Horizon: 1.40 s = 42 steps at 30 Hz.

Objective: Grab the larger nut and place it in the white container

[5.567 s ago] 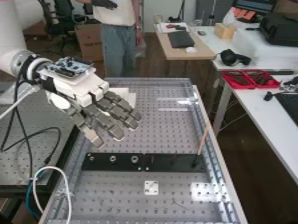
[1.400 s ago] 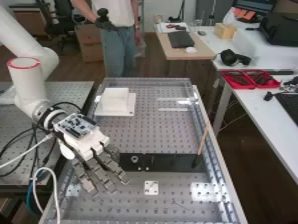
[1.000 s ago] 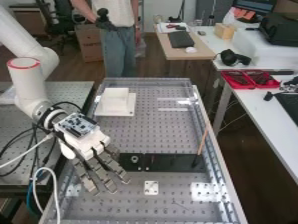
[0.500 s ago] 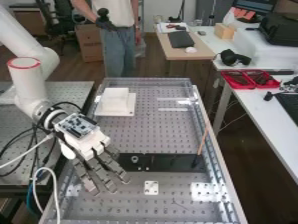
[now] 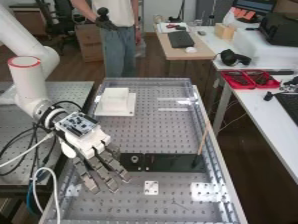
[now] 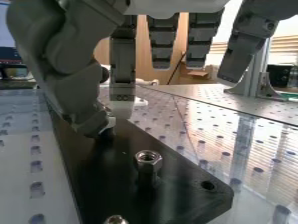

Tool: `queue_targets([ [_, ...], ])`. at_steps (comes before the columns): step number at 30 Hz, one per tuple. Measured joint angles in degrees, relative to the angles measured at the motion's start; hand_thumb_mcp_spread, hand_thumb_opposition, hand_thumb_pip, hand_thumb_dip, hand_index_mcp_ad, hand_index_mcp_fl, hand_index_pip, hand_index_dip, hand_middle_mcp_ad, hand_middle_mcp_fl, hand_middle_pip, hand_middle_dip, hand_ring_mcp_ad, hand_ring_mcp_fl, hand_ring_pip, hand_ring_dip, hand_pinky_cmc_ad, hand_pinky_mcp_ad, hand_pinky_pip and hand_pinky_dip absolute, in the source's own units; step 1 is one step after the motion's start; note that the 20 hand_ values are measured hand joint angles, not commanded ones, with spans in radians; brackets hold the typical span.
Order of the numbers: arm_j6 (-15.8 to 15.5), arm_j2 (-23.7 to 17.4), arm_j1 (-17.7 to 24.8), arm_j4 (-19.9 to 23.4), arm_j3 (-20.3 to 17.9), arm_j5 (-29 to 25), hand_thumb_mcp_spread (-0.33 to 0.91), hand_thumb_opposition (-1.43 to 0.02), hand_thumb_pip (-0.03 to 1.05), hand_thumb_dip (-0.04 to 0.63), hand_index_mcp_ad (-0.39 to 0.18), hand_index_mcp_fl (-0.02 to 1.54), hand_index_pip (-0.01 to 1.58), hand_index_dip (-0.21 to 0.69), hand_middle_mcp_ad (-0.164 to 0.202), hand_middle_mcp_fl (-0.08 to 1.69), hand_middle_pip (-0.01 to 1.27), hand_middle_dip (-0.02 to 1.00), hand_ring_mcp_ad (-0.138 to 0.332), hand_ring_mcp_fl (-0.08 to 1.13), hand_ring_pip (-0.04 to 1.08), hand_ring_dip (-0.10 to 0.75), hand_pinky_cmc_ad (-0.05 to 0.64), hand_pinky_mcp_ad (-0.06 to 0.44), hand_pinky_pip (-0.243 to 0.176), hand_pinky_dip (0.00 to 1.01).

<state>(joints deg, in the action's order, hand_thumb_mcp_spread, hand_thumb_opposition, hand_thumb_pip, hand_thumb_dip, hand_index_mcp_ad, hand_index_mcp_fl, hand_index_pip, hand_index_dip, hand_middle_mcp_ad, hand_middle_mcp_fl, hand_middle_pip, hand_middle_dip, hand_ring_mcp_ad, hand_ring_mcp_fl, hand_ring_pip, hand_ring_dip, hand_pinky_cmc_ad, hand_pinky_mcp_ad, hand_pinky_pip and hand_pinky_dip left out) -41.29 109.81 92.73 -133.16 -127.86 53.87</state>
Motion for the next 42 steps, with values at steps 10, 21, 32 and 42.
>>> queue_targets([
  [10,-0.1,-0.1,0.7,0.4,-0.4,-0.6,0.34,-0.82,0.77,0.234,-0.127,0.0,1.55,0.122,0.07,0.02,0.13,0.23,0.157,0.01,0.17,0.126,0.349,0.291,-0.106,0.65],
  [21,-0.2,0.3,0.9,1.4,-0.7,-1.0,0.34,-0.82,0.78,0.237,-0.127,0.0,1.56,0.126,0.07,0.02,0.13,0.23,0.157,0.01,0.17,0.126,0.346,0.291,-0.106,0.66],
  [32,-0.6,0.3,0.9,1.6,-0.6,-1.1,0.34,-0.82,0.78,0.237,-0.129,0.0,1.56,0.115,0.07,0.02,0.13,0.23,0.157,0.01,0.17,0.126,0.346,0.291,-0.106,0.67],
  [42,-1.0,0.7,0.8,1.9,-0.5,-0.9,0.34,-0.82,0.77,0.237,-0.126,0.06,1.55,0.113,0.066,0.02,0.13,0.23,0.157,0.0,0.18,0.126,0.346,0.291,-0.106,0.67],
])
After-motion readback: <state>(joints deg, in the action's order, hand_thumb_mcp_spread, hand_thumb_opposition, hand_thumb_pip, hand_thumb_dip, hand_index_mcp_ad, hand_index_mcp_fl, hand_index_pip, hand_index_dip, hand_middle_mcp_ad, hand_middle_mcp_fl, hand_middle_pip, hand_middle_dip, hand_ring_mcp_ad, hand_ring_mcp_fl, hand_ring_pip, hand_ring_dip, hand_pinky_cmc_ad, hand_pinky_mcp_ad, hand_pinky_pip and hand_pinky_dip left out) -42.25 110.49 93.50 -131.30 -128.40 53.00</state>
